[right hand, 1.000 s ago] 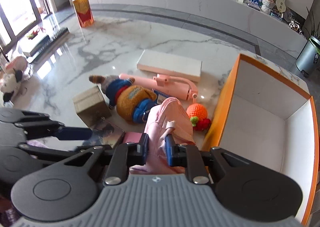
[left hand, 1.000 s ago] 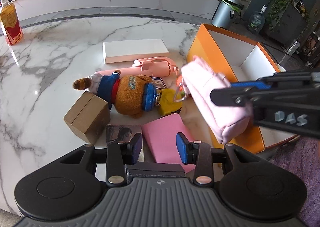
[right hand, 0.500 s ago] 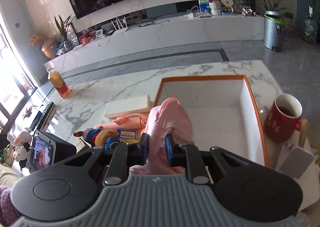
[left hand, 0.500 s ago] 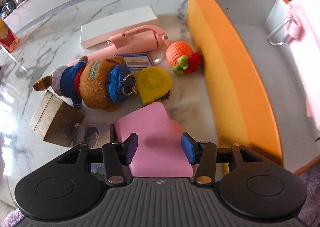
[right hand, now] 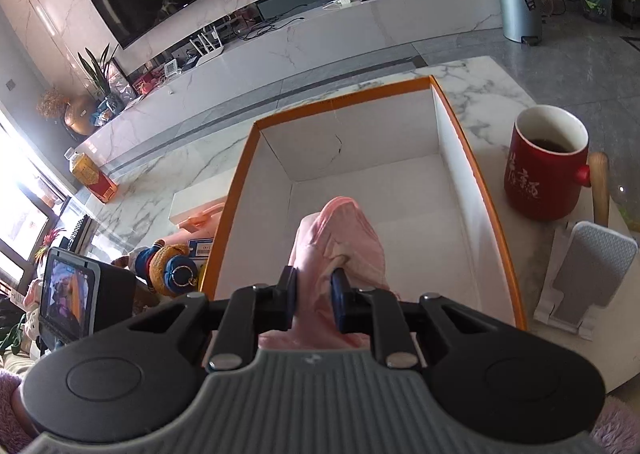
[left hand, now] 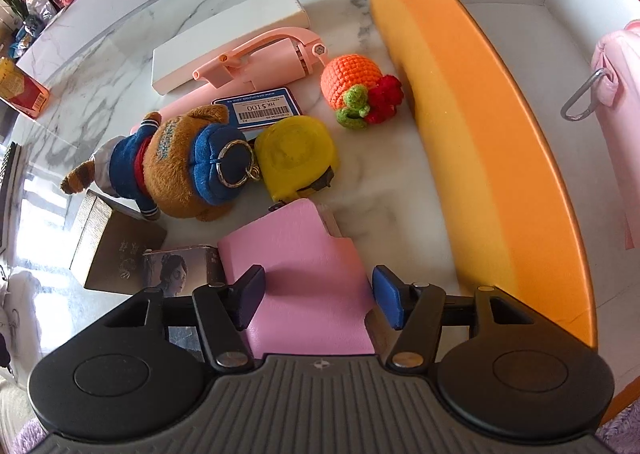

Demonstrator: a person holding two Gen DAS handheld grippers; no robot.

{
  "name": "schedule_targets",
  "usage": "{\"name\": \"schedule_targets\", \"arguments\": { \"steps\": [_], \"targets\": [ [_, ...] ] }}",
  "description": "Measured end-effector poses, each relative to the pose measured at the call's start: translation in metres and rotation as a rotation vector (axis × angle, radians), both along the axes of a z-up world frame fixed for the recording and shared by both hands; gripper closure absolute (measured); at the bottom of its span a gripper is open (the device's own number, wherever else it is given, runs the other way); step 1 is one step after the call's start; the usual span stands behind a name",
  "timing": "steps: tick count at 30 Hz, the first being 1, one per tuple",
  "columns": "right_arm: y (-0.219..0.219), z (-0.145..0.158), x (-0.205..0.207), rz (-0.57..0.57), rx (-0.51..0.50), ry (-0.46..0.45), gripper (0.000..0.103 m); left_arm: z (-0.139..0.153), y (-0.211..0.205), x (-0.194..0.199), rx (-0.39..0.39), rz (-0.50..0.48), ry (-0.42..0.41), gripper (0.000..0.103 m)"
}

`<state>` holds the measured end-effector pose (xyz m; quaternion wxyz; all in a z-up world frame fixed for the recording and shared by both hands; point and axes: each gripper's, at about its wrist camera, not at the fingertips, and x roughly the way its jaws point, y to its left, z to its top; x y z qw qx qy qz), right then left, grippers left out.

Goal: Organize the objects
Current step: 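Lift the pink bag with the right tool and lower it into the shoebox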

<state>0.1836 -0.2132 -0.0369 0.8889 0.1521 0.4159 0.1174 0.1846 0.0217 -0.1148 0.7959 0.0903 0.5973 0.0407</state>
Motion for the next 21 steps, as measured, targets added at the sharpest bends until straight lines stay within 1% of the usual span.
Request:
{"name": "schedule_targets", "arguments": {
  "steps": [1, 2, 3, 4, 5, 6, 9, 10, 11, 12, 14, 16, 17, 18, 19, 20, 21],
  "targets": [
    [-0.002, -0.002, 0.000, 0.000, 0.009, 0.003, 0.084, 0.001, 0.001, 0.000, -0.003, -0.010, 0.001, 0.040],
    [-0.003, -0.003, 0.000, 0.000, 0.018, 0.005, 0.084, 0.002, -0.001, -0.001, -0.004, -0.029, 0.000, 0.048],
    [-0.004, -0.005, 0.000, 0.002, 0.024, 0.006, 0.084, 0.006, -0.005, -0.004, -0.005, -0.043, -0.006, 0.052],
    [-0.004, -0.006, 0.000, 0.006, 0.029, 0.006, 0.084, 0.010, -0.005, -0.004, -0.011, -0.054, -0.019, 0.061],
    [-0.004, -0.007, 0.000, 0.011, 0.033, 0.008, 0.084, 0.014, -0.006, -0.005, -0.016, -0.059, -0.026, 0.067],
    [-0.003, -0.009, 0.000, 0.019, 0.040, 0.012, 0.084, 0.017, -0.004, -0.005, -0.024, -0.059, -0.026, 0.069],
    [-0.003, -0.012, 0.000, 0.038, 0.068, 0.027, 0.084, 0.031, 0.004, -0.006, -0.061, -0.055, -0.045, 0.079],
    [-0.002, -0.013, -0.001, 0.042, 0.073, 0.030, 0.084, 0.037, 0.007, -0.007, -0.085, -0.060, -0.058, 0.099],
    [-0.002, -0.014, -0.001, 0.045, 0.076, 0.032, 0.084, 0.044, 0.011, -0.008, -0.142, -0.057, -0.068, 0.103],
    [-0.001, -0.014, -0.002, 0.049, 0.081, 0.033, 0.084, 0.051, 0.014, -0.009, -0.182, -0.046, -0.073, 0.103],
    [0.000, -0.016, -0.001, 0.054, 0.104, 0.043, 0.084, 0.060, 0.021, -0.011, -0.209, -0.046, -0.098, 0.103],
    [0.000, -0.018, -0.001, 0.057, 0.130, 0.058, 0.084, 0.062, 0.026, -0.013, -0.234, -0.026, -0.086, 0.103],
    [0.002, -0.018, -0.001, 0.056, 0.133, 0.062, 0.084, 0.060, 0.028, -0.012, -0.230, -0.017, -0.073, 0.102],
    [0.003, -0.019, 0.000, 0.053, 0.131, 0.065, 0.084, 0.056, 0.026, -0.011, -0.207, -0.019, -0.063, 0.099],
    [0.004, -0.020, 0.000, 0.050, 0.128, 0.069, 0.083, 0.050, 0.022, -0.009, -0.170, -0.026, -0.054, 0.085],
    [0.006, -0.021, 0.001, 0.049, 0.127, 0.073, 0.083, 0.047, 0.016, -0.010, -0.140, -0.038, -0.050, 0.065],
    [0.007, -0.021, 0.001, 0.048, 0.126, 0.074, 0.083, 0.043, 0.011, -0.010, -0.120, -0.051, -0.055, 0.058]
  ]
}}
